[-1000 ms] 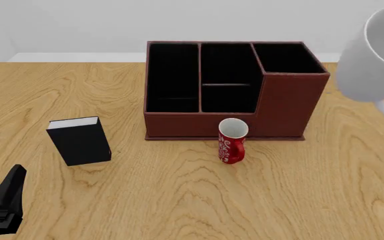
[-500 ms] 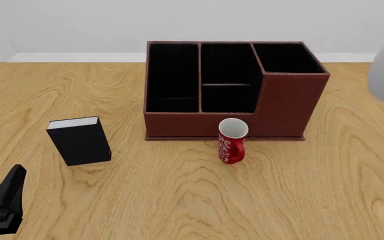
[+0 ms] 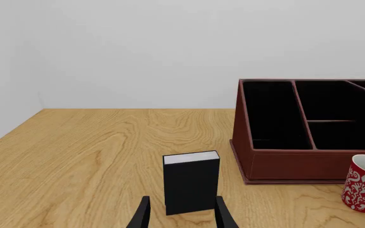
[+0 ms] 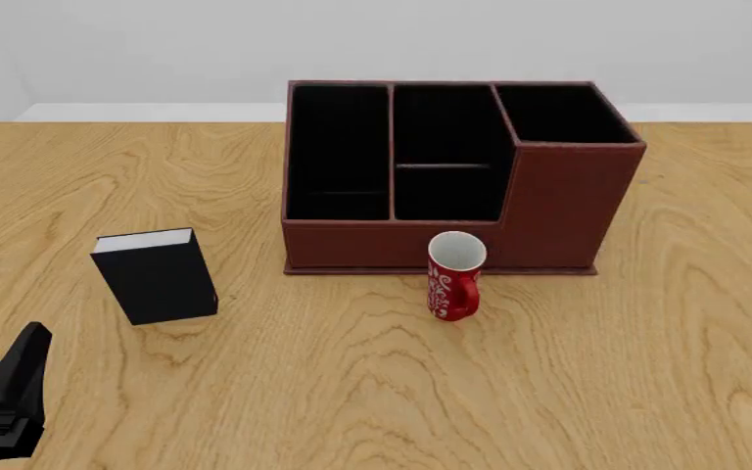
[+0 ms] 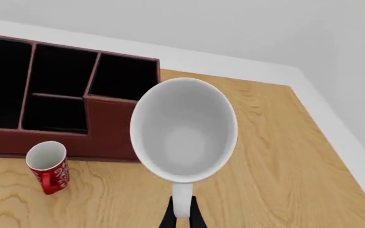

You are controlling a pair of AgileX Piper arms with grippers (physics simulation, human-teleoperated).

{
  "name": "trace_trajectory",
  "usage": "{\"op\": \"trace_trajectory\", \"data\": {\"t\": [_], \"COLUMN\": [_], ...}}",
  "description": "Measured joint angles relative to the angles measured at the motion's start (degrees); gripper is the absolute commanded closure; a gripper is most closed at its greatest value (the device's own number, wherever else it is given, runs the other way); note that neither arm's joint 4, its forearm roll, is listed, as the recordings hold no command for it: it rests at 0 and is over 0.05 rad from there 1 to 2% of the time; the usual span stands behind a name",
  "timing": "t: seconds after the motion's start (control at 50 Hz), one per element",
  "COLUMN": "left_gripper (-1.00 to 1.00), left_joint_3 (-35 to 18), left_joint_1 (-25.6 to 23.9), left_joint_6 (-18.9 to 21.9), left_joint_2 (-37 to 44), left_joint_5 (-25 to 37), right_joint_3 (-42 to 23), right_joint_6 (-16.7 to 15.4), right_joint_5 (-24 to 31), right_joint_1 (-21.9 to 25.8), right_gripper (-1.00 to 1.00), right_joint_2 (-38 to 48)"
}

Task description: Pick up the white mug and place it to the right of the caddy.

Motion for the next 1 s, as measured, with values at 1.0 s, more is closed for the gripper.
{"op": "trace_trajectory", "data": {"t": [1.0], "left_gripper": [-1.0], "left_joint_3": [0.0], "left_joint_1": [0.0], "left_joint_6": [0.0], "left_joint_2": [0.0], "left_joint_5": [0.0], "right_joint_3": [-4.6], "right_joint_6": [4.5], "right_joint_5": [-12.2], "right_joint_1": [-4.8], "right_gripper": [1.0], "right_joint_2": [18.1]}}
